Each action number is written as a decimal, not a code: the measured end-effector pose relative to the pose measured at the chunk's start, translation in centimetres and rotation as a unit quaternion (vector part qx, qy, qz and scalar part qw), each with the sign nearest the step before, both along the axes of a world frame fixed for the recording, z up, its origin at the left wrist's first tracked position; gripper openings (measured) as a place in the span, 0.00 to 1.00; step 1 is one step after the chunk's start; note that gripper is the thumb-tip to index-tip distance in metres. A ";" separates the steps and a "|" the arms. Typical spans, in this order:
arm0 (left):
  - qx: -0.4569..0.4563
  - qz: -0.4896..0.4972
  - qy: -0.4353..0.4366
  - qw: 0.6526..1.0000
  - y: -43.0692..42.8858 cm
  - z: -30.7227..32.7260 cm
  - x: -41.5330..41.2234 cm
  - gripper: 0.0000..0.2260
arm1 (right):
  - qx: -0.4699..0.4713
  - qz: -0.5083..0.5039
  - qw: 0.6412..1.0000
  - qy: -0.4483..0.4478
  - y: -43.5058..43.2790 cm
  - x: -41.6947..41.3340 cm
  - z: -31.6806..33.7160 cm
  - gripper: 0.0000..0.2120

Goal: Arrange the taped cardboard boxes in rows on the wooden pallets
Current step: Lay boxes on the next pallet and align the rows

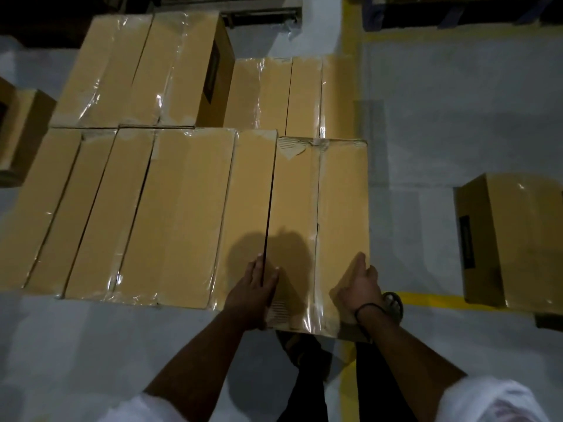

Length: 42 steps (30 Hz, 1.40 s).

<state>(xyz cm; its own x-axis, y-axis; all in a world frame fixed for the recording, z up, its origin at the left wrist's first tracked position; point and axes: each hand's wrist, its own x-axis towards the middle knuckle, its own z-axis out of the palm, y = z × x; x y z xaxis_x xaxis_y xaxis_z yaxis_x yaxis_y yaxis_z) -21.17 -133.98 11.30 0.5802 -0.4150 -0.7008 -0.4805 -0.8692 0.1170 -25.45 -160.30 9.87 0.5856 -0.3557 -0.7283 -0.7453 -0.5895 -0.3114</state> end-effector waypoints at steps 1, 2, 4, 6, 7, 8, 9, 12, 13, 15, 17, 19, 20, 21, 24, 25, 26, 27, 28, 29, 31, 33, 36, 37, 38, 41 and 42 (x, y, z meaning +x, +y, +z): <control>0.007 -0.016 -0.006 1.000 0.2 0.0 -0.3 0.66 | -0.003 0.003 1.000 -0.002 0.0 -0.1 0.0 0.50; 0.014 -0.030 -0.012 0.999 0.3 -0.2 -0.6 0.68 | -0.003 0.010 1.000 -0.002 -0.1 -0.1 -0.1 0.51; 0.021 -0.044 -0.023 0.999 0.5 -0.5 -1.3 0.70 | 0.000 0.033 0.999 0.006 -0.3 -0.1 0.1 0.53; 0.019 -0.047 -0.041 0.998 0.5 -0.9 -1.8 0.70 | 0.002 0.072 0.997 0.013 -0.4 -0.2 0.3 0.56; 0.013 -0.043 -0.053 0.998 0.6 -1.1 -1.9 0.70 | 0.002 0.096 0.995 0.016 -0.4 -0.5 0.5 0.57; 0.004 -0.035 -0.065 0.997 0.7 -1.2 -2.1 0.68 | -0.001 0.119 0.993 0.016 -0.4 -0.8 0.6 0.59; -0.009 -0.026 -0.076 0.997 0.8 -1.1 -2.2 0.66 | -0.007 0.141 0.990 0.017 -0.3 -1.2 0.8 0.61; -0.030 -0.015 -0.082 0.996 1.0 -0.6 -2.3 0.59 | -0.038 0.222 0.974 0.030 0.2 -2.6 1.7 0.66; -0.032 -0.015 -0.080 0.996 1.0 -0.5 -2.2 0.58 | -0.048 0.259 0.964 0.041 0.5 -3.1 2.0 0.67; -0.039 -0.012 -0.077 0.996 1.1 -0.4 -2.1 0.57 | -0.063 0.337 0.937 0.066 1.0 -4.0 2.1 0.69; -0.041 -0.011 -0.076 0.996 1.1 -0.5 -2.0 0.57 | -0.076 0.380 0.918 0.087 1.2 -4.7 1.8 0.68; -0.038 -0.011 -0.075 0.996 1.3 -0.5 -1.9 0.56 | -0.091 0.385 0.915 0.079 1.2 -5.1 1.4 0.58; -0.037 -0.013 -0.075 0.996 1.3 -0.4 -1.9 0.55 | -0.093 0.379 0.918 0.067 1.0 -5.1 1.2 0.52; -0.036 -0.014 -0.077 0.996 1.3 -0.4 -1.9 0.54 | -0.090 0.373 0.922 0.055 0.9 -5.1 1.2 0.48; -0.041 -0.010 -0.077 0.996 1.5 -0.3 -1.9 0.51 | -0.086 0.379 0.921 0.033 0.6 -5.0 1.2 0.45; -0.044 -0.011 -0.080 0.996 1.6 -0.5 -1.9 0.50 | -0.091 0.381 0.920 0.026 0.5 -5.0 1.3 0.44; -0.048 -0.011 -0.086 0.995 1.6 -0.6 -1.8 0.49 | -0.096 0.383 0.919 0.019 0.4 -4.8 1.4 0.44; -0.050 -0.013 -0.091 0.994 1.7 -0.7 -1.8 0.48 | -0.101 0.384 0.918 0.014 0.4 -4.7 1.4 0.44; -0.051 -0.013 -0.096 0.994 1.7 -0.8 -1.7 0.47 | -0.104 0.386 0.917 0.013 0.3 -4.4 1.4 0.44; -0.047 -0.015 -0.098 0.994 1.7 -1.0 -1.7 0.47 | -0.107 0.389 0.915 0.016 0.3 -4.2 1.4 0.44; -0.033 -0.017 -0.101 0.994 1.6 -1.3 -1.7 0.46 | -0.107 0.395 0.912 0.023 0.2 -3.9 1.2 0.45; -0.026 -0.011 -0.102 0.994 1.4 -1.5 -1.8 0.47 | -0.104 0.401 0.909 0.031 0.1 -3.8 1.1 0.47; -0.017 -0.006 -0.102 0.995 1.0 -1.6 -2.0 0.47 | -0.084 0.401 0.912 0.031 -0.4 -3.7 0.9 0.52; -0.015 -0.006 -0.101 0.995 0.9 -1.6 -2.1 0.47 | -0.074 0.395 0.915 0.029 -0.7 -3.7 0.8 0.54; -0.013 -0.006 -0.100 0.995 0.7 -1.6 -2.1 0.47 | -0.060 0.380 0.923 0.023 -0.9 -3.7 0.6 0.57; -0.002 -0.001 -0.092 0.996 0.2 -1.6 -1.6 0.52 | -0.018 0.253 0.967 -0.022 -1.5 -3.5 0.5 0.60; 0.001 0.001 -0.088 0.996 0.0 -1.4 -1.1 0.53 | -0.012 0.193 0.980 -0.043 -1.6 -3.2 0.4 0.59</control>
<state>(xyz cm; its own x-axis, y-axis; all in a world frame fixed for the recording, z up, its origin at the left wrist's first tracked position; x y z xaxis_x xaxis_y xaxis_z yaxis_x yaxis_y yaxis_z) -22.26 -133.96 9.85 0.6956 -0.4124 -0.5883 -0.4910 -0.8706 0.0298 -28.68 -161.91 10.28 0.7386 -0.1119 -0.6648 -0.4375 -0.8298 -0.3464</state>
